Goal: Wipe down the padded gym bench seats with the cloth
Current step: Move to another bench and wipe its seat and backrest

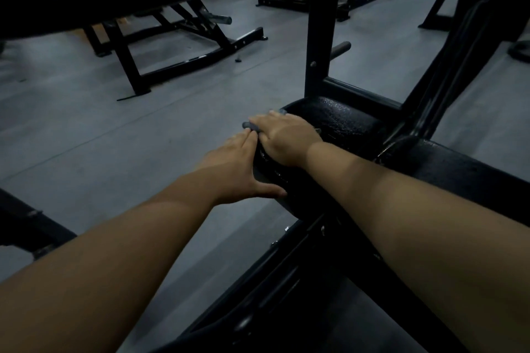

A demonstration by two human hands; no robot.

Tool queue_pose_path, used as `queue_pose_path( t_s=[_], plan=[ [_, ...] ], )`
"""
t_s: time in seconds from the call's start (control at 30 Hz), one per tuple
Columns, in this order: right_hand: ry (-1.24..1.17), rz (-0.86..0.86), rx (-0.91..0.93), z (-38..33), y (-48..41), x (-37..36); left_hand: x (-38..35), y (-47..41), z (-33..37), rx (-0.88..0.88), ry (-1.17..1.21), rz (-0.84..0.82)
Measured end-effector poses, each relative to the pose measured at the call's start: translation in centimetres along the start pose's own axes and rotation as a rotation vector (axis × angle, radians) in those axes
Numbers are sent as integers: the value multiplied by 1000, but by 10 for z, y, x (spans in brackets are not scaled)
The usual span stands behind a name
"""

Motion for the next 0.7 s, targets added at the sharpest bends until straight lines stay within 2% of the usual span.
queue_pose_path(
  t_s=[0.17, 0.3, 0.37, 0.43, 0.53, 0.6, 0.7],
  plan=[
    [-54, -38, -25, -10, 34, 11, 4, 8, -3, 10, 76, 89],
    [-277, 17, 14, -7, 65, 35, 13, 10, -2, -31, 55, 148],
    [-298, 88, -26, 17, 65, 56, 11, 7, 2, -70, 64, 130],
    [-222, 187, -116, 58, 57, 69, 4, 3, 4, -85, 42, 71],
    [60, 110, -177, 76, 59, 49, -7, 2, 1, -59, -30, -9],
    [36, 51, -77, 50, 71, 33, -7, 1, 0, -50, -33, -26],
    [-280, -85, 120, 11, 107, 37, -5, -1, -3, -44, 49, -33]
  ],
)
Point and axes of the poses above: each hand's wrist, its own y-axis away from the middle knuckle, its own x-axis out of the back of the hand, z = x × y, the point moved 6 cm from there along -y, towards the middle knuckle, and after that the axes turned 1 degree about x, right-handed, at the moved point
